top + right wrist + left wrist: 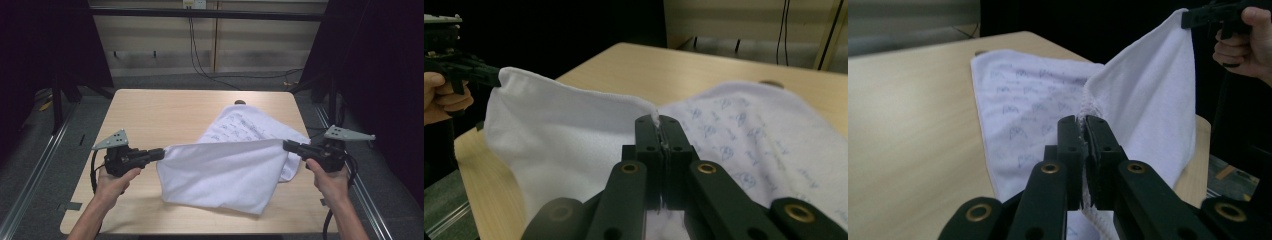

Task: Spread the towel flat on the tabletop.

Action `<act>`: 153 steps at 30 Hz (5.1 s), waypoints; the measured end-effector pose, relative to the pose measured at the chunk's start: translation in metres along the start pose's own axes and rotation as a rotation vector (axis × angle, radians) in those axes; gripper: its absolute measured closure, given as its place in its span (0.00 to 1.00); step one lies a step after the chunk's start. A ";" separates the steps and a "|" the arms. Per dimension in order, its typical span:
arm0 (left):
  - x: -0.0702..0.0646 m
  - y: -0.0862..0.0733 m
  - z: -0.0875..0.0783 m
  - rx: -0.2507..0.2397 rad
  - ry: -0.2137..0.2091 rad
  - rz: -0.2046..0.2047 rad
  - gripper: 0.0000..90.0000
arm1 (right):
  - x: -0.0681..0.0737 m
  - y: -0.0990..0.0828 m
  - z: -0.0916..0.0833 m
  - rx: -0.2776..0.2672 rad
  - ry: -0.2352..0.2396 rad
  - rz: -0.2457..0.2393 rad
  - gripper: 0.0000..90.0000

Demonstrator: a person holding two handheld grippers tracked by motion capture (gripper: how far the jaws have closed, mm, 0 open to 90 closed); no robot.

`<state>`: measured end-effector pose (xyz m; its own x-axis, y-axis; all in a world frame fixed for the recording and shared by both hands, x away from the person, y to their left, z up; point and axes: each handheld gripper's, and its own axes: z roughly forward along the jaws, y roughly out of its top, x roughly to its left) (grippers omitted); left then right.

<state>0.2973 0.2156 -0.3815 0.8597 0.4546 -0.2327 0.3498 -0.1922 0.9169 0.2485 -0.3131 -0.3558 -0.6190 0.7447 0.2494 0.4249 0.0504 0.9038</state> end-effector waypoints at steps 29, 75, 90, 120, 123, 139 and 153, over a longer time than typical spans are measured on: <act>-0.061 -0.109 -0.050 0.192 -0.182 0.009 0.87 | 0.078 -0.114 -0.036 0.252 0.074 0.042 0.73; 0.021 -0.096 0.084 0.415 0.028 0.027 0.89 | 0.050 -0.121 0.055 0.383 -0.034 -0.009 0.95; -0.028 -0.119 0.034 0.486 -0.011 0.014 0.92 | 0.058 -0.137 -0.026 0.448 -0.096 0.038 0.94; 0.034 -0.092 0.092 0.395 0.091 -0.027 0.92 | 0.006 -0.099 0.151 0.485 -0.032 -0.081 0.75; 0.030 -0.095 0.086 0.400 0.071 -0.038 0.92 | 0.009 -0.109 0.131 0.473 -0.004 -0.058 0.74; -0.048 -0.118 0.052 0.491 -0.137 -0.066 0.99 | 0.059 -0.138 0.078 0.555 0.116 -0.112 1.00; 0.059 -0.070 0.084 0.308 0.132 -0.120 0.90 | -0.008 -0.098 0.077 0.373 -0.054 -0.057 0.82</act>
<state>0.3546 0.1829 -0.4868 0.7572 0.5944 -0.2708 0.5588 -0.3747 0.7398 0.2629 -0.2728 -0.4737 -0.6173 0.7672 0.1744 0.6079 0.3244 0.7247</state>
